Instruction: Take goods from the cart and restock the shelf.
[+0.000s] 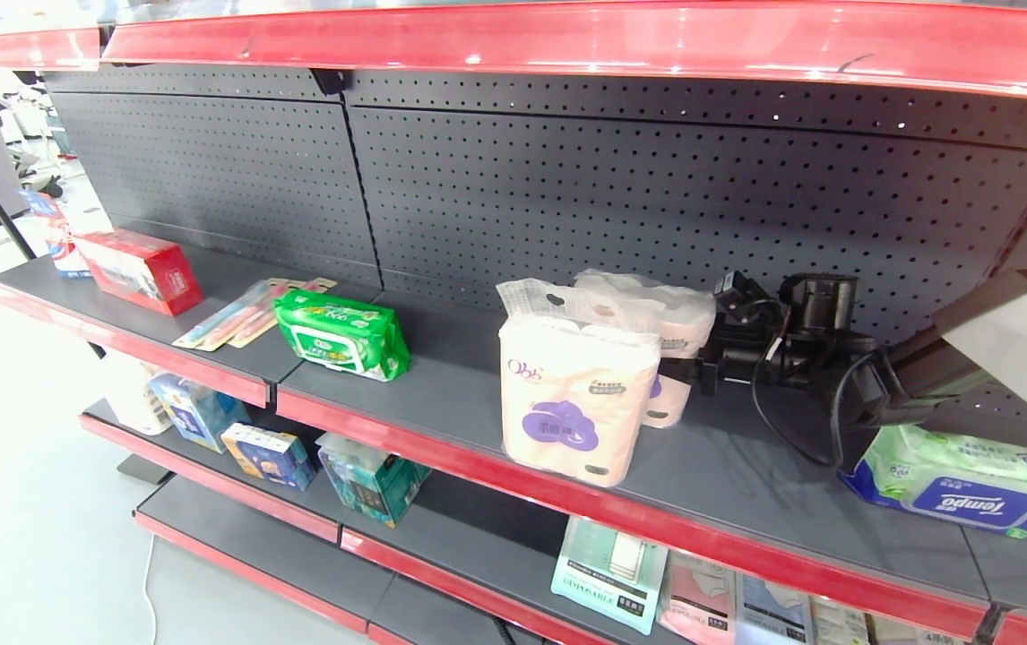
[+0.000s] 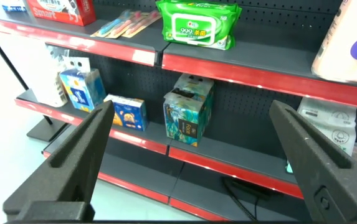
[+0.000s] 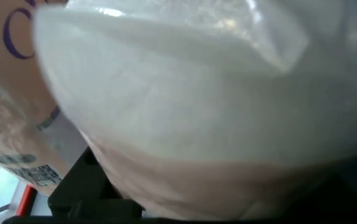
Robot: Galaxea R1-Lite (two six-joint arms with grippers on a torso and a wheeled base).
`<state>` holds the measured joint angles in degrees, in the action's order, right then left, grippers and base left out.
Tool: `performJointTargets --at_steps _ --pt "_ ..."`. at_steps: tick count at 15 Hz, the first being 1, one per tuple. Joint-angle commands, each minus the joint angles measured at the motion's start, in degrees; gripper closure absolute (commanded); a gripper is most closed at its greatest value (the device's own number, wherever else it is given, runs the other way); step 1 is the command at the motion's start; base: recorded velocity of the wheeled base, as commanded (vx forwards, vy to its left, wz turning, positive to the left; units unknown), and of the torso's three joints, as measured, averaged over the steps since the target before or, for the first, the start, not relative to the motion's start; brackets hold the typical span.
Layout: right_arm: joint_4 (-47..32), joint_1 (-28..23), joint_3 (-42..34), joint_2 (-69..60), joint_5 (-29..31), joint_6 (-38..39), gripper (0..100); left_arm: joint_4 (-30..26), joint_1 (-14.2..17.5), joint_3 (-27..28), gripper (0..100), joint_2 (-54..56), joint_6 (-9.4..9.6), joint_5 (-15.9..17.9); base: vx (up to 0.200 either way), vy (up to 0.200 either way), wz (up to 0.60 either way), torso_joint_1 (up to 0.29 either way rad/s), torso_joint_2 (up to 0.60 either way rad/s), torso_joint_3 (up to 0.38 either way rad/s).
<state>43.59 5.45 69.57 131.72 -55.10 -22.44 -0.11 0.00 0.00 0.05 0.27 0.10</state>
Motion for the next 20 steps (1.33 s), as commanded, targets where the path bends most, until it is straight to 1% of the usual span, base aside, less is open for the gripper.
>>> performJointTargets --at_steps 1,6,8,12,20 --pt "0.2 1.0 0.6 0.2 -0.1 0.0 100 0.0 0.0 0.0 0 0.0 0.0 0.0 0.0 0.0 0.0 0.0 0.0 0.0" --pt "0.2 2.4 1.3 0.8 0.8 0.2 100 0.0 0.0 0.0 0 0.0 0.0 0.0 0.0 0.0 0.0 0.0 0.0 0.0" --pt "0.2 2.4 1.6 0.9 2.5 1.3 100 0.0 0.0 0.0 0 0.0 0.0 0.0 0.0 0.0 0.0 0.0 0.0 0.0" --pt "0.2 2.7 3.2 1.3 8.2 4.9 100 0.0 0.0 0.0 0 0.0 0.0 0.0 0.0 0.0 0.0 0.0 0.0 0.0" --pt "0.2 2.0 4.0 1.9 9.1 5.0 100 0.0 0.0 0.0 0 0.0 0.0 0.0 0.0 0.0 0.0 0.0 0.0 0.0"
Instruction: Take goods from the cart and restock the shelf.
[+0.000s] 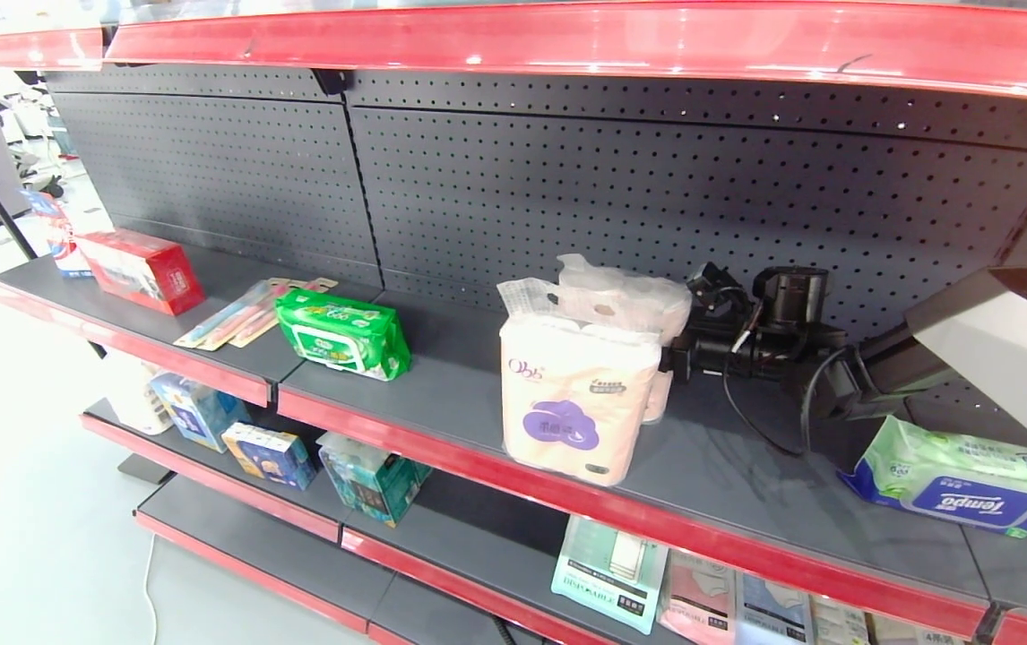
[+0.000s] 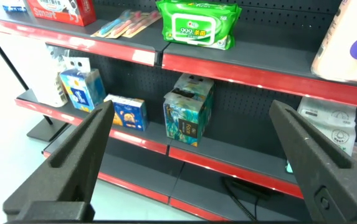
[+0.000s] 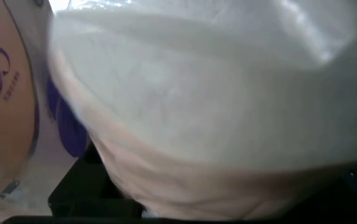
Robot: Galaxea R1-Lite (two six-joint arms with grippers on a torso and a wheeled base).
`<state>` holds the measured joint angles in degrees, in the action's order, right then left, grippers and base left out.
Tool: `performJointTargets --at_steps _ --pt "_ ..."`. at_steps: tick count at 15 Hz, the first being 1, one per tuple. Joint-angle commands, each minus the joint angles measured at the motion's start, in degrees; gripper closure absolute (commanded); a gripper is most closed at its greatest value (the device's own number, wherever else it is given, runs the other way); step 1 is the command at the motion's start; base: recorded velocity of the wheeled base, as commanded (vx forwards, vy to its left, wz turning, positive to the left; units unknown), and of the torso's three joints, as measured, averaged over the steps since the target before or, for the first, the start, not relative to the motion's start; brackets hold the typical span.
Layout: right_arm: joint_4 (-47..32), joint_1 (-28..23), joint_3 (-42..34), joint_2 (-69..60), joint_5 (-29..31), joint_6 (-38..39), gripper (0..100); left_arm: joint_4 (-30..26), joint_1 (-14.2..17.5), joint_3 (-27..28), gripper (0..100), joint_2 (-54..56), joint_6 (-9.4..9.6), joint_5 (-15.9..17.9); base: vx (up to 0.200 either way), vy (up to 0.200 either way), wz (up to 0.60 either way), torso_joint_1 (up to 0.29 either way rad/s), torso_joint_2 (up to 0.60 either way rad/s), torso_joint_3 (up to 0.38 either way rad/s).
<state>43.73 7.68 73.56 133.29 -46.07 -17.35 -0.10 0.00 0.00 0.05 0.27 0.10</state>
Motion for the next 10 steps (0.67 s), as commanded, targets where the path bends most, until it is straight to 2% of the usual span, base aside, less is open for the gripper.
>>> performJointTargets --at_steps 1,10 --pt "0.0 -0.3 -0.2 0.3 0.1 -0.1 100 0.0 0.0 0.0 0 0.0 0.0 0.0 0.0 0.0 0.0 0.0 0.0 0.0" --pt "1.6 -1.0 -0.6 0.3 1.3 -0.2 100 0.0 0.0 0.0 0 0.0 0.0 0.0 0.0 0.0 0.0 0.0 0.0 0.0"
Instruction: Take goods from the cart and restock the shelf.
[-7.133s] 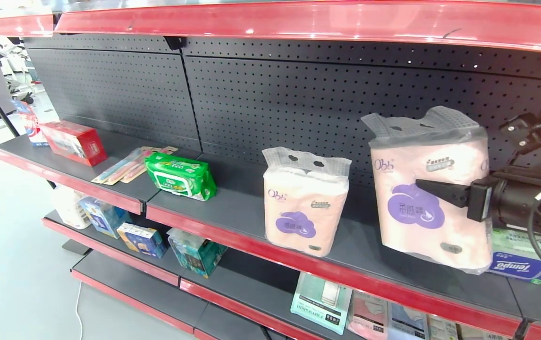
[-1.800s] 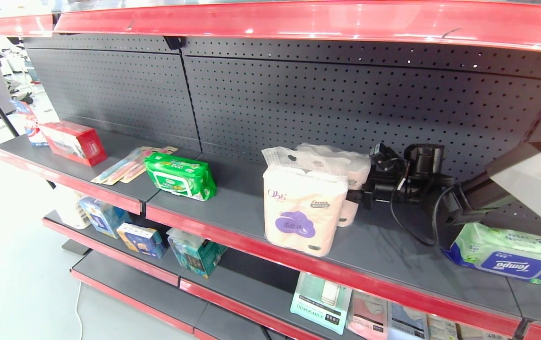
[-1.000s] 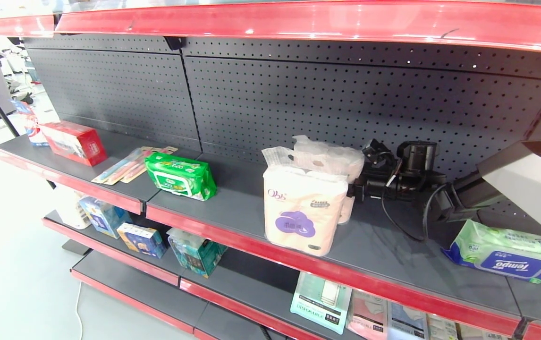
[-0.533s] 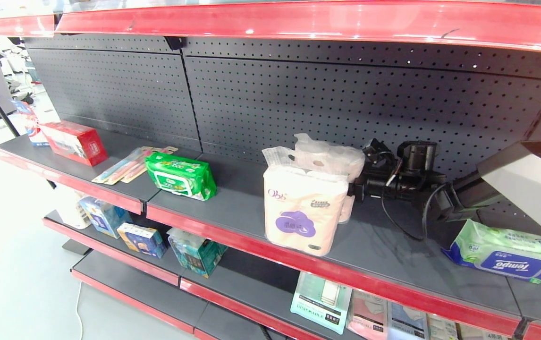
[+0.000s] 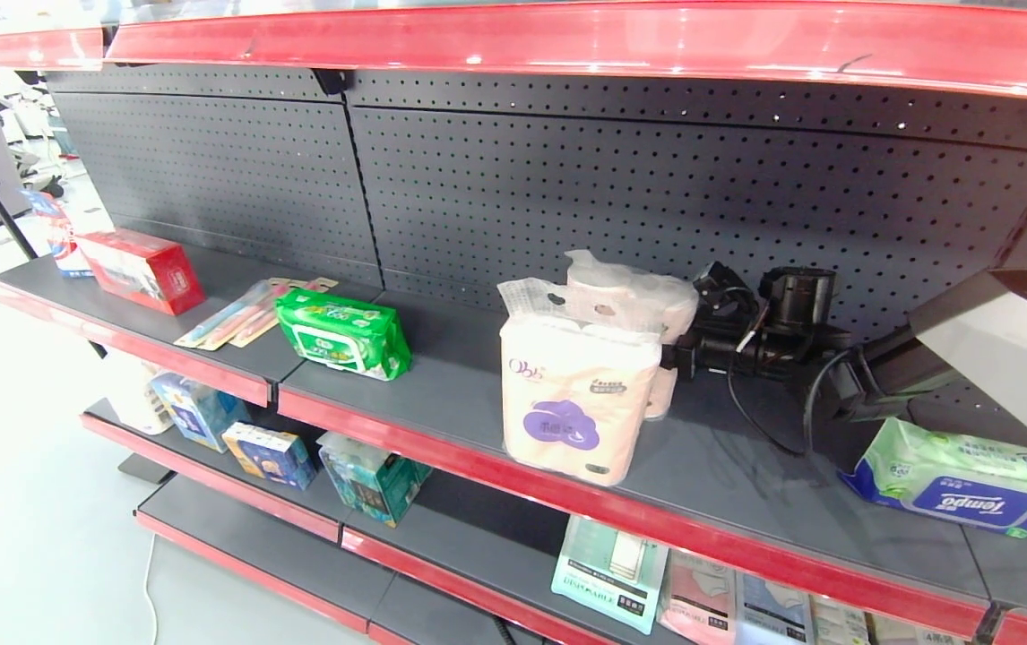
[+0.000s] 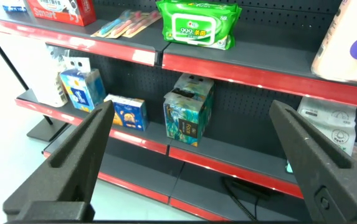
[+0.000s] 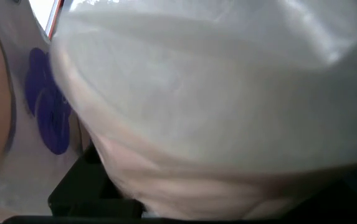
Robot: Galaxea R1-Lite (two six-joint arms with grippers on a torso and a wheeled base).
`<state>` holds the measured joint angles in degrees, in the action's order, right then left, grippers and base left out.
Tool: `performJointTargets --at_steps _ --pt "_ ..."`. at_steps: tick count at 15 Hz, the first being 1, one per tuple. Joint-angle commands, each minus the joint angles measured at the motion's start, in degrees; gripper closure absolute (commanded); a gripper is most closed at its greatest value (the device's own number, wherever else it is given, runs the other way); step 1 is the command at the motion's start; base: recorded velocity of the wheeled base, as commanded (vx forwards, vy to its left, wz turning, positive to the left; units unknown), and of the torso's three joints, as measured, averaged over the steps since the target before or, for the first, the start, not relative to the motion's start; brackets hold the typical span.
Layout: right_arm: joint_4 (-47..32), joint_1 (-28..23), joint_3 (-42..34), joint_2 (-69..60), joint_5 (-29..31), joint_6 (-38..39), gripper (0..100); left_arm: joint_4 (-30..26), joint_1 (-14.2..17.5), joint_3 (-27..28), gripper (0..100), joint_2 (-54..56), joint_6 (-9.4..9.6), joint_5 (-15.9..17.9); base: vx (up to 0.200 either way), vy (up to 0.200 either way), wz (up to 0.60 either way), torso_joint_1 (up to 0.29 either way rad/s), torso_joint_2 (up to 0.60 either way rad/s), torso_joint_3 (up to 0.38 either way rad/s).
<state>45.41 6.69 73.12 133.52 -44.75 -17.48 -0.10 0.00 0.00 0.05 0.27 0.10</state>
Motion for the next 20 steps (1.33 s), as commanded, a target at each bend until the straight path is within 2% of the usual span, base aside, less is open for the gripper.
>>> performJointTargets --at_steps 1,4,10,20 --pt "-0.1 0.1 -0.3 0.1 0.0 -0.2 100 0.0 0.0 0.0 0 0.0 0.0 0.0 0.0 0.0 0.0 0.0 0.0 0.0" --pt "-0.1 0.3 -1.4 0.1 0.0 -0.4 100 0.0 0.0 0.0 0 0.0 0.0 0.0 0.0 0.0 0.0 0.0 0.0 0.0" --pt "0.2 0.5 -1.9 0.0 -3.9 0.7 100 0.0 0.0 0.0 0 0.0 0.0 0.0 0.0 0.0 0.0 0.0 0.0 0.0" --pt "2.7 1.9 -2.1 0.9 0.3 1.1 100 0.0 0.0 0.0 0 0.0 0.0 0.0 0.0 0.0 0.0 0.0 0.0 0.0"
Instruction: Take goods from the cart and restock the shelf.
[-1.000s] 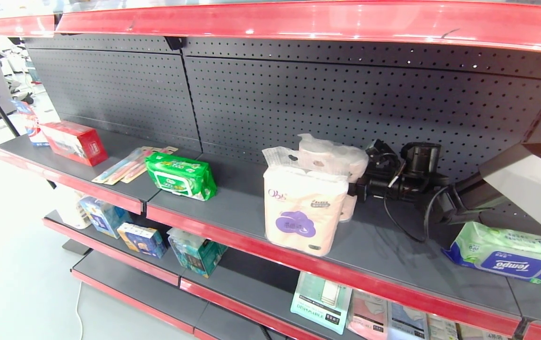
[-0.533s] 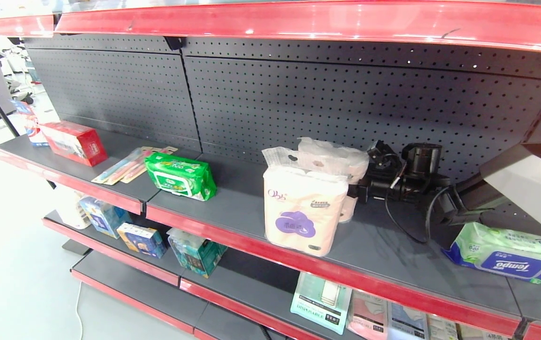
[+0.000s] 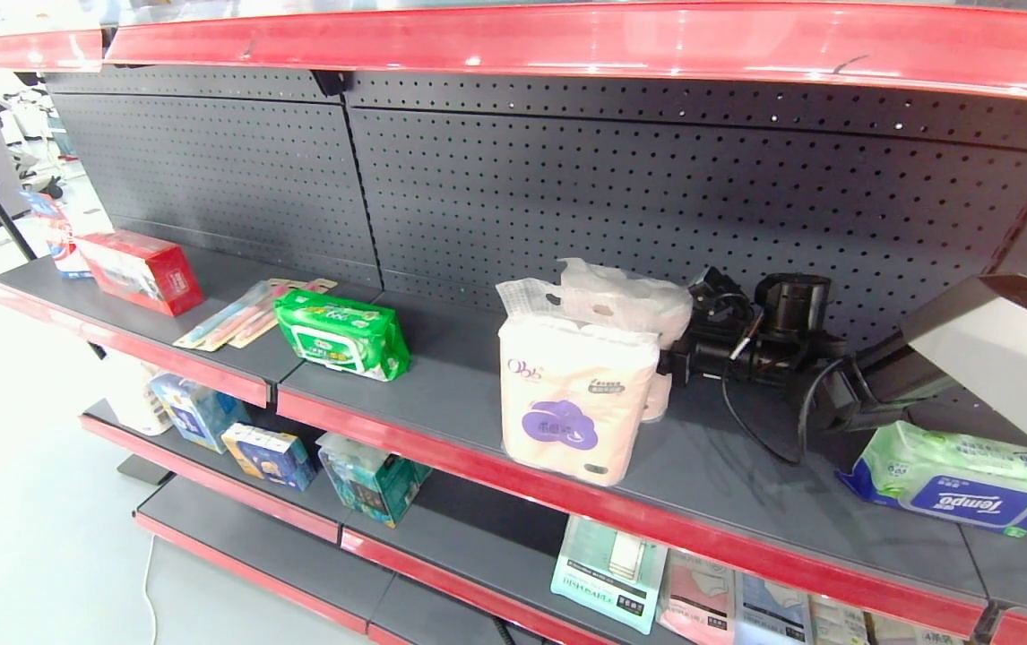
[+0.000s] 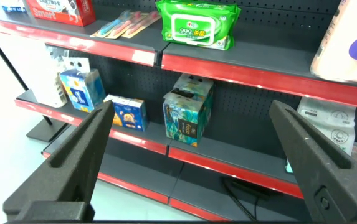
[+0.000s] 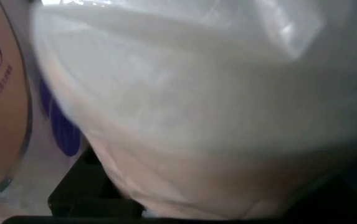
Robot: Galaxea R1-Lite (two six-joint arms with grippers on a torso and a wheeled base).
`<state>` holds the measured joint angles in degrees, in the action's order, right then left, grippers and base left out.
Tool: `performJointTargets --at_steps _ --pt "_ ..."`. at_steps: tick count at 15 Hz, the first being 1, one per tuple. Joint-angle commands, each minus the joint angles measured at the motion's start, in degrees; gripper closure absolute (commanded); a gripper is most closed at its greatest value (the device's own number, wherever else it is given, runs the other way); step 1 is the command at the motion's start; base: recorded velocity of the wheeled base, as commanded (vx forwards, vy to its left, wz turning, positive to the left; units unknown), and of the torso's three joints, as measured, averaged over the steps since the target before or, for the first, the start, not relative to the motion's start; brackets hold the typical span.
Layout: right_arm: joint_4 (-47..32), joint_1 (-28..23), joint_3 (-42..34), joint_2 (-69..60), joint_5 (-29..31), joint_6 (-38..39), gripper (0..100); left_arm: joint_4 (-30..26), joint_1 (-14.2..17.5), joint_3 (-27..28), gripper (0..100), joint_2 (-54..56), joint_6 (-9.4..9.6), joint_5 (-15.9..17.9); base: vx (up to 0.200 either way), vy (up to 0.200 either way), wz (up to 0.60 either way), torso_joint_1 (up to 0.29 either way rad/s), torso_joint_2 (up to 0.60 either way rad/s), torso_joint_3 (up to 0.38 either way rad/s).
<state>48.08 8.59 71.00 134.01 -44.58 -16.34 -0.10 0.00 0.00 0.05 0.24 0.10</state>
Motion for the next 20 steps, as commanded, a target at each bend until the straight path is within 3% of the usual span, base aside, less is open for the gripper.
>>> performJointTargets --at_steps 1,20 --pt "-0.1 -0.2 0.0 0.4 0.2 0.0 100 0.0 0.0 0.0 0 0.0 0.02 0.0 0.0 0.0 0.0 0.0 0.0 0.0" --pt "-0.3 -0.4 -2.1 -0.2 0.2 -1.2 100 0.0 0.0 0.0 0 0.0 0.02 0.0 0.0 0.0 0.0 0.0 0.0 0.0"
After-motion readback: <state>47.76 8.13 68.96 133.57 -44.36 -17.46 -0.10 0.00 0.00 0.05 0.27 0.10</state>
